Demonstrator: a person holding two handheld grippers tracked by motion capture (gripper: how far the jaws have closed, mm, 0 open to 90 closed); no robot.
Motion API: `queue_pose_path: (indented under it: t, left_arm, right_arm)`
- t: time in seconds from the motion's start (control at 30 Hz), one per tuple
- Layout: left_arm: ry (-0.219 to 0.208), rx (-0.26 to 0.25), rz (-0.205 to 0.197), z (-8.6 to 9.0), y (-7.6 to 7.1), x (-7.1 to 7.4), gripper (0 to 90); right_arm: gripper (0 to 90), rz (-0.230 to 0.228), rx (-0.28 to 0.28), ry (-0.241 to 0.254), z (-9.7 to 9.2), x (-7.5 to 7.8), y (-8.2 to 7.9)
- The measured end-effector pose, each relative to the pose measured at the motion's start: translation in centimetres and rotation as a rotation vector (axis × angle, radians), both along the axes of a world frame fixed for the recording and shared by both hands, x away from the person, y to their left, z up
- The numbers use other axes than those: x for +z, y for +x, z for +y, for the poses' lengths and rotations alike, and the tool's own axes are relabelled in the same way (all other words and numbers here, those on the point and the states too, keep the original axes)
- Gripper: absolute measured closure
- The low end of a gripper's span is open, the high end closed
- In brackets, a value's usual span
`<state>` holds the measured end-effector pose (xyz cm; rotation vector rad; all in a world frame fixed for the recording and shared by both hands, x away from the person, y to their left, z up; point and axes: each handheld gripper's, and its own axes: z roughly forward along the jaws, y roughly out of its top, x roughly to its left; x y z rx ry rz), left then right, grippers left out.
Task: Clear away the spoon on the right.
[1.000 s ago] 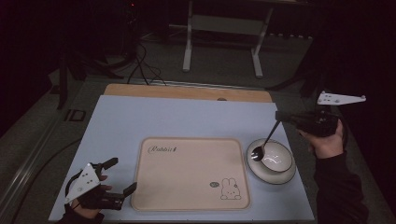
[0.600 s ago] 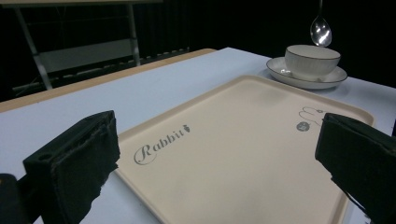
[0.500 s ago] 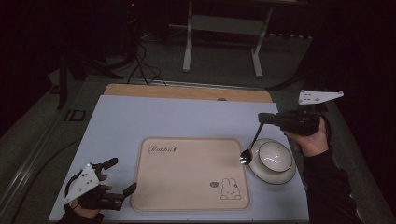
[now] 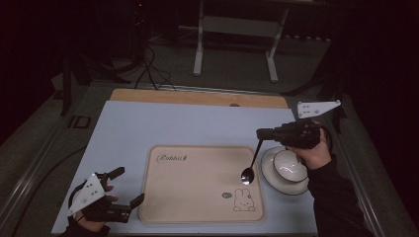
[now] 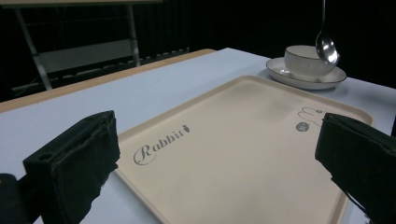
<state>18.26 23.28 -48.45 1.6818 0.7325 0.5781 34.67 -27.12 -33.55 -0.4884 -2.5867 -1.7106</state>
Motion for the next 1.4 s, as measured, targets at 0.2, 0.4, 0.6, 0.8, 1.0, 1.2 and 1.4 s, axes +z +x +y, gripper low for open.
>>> queue_pose_path:
  t: [0.2, 0.4, 0.6, 0.8, 1.0, 1.2, 1.4]
  left_arm:
    - [-0.005, 0.000, 0.000, 0.0, 0.0, 0.0, 0.0]
    - [-0.012, 0.004, 0.004, 0.1, 0.0, 0.0, 0.0]
    - [-0.004, 0.000, 0.002, 0.0, 0.0, 0.0, 0.0]
    - [-0.006, 0.000, 0.003, 0.0, 0.0, 0.0, 0.0]
    - [-0.007, 0.000, 0.005, 0.0, 0.0, 0.0, 0.0]
    - [-0.008, -0.001, 0.006, 0.0, 0.1, 0.0, 0.0]
    - [-0.010, 0.000, 0.008, 0.1, 0.1, 0.0, 0.0]
  right_arm:
    - [89.7, 0.013, 0.067, -0.009, 1.1, -1.2, 0.0]
    - [89.7, 0.056, 0.130, -0.019, 2.4, -3.3, -0.2]
    - [89.7, 0.096, 0.160, -0.033, 3.1, -5.3, 0.0]
    - [89.7, 0.130, 0.179, -0.039, 3.9, -7.0, 0.2]
    - [89.7, 0.155, 0.207, -0.056, 4.8, -8.4, 0.4]
    - [89.6, 0.173, 0.203, -0.064, 5.2, -9.4, 1.0]
    - [89.5, 0.181, 0.193, -0.061, 5.2, -10.3, 1.3]
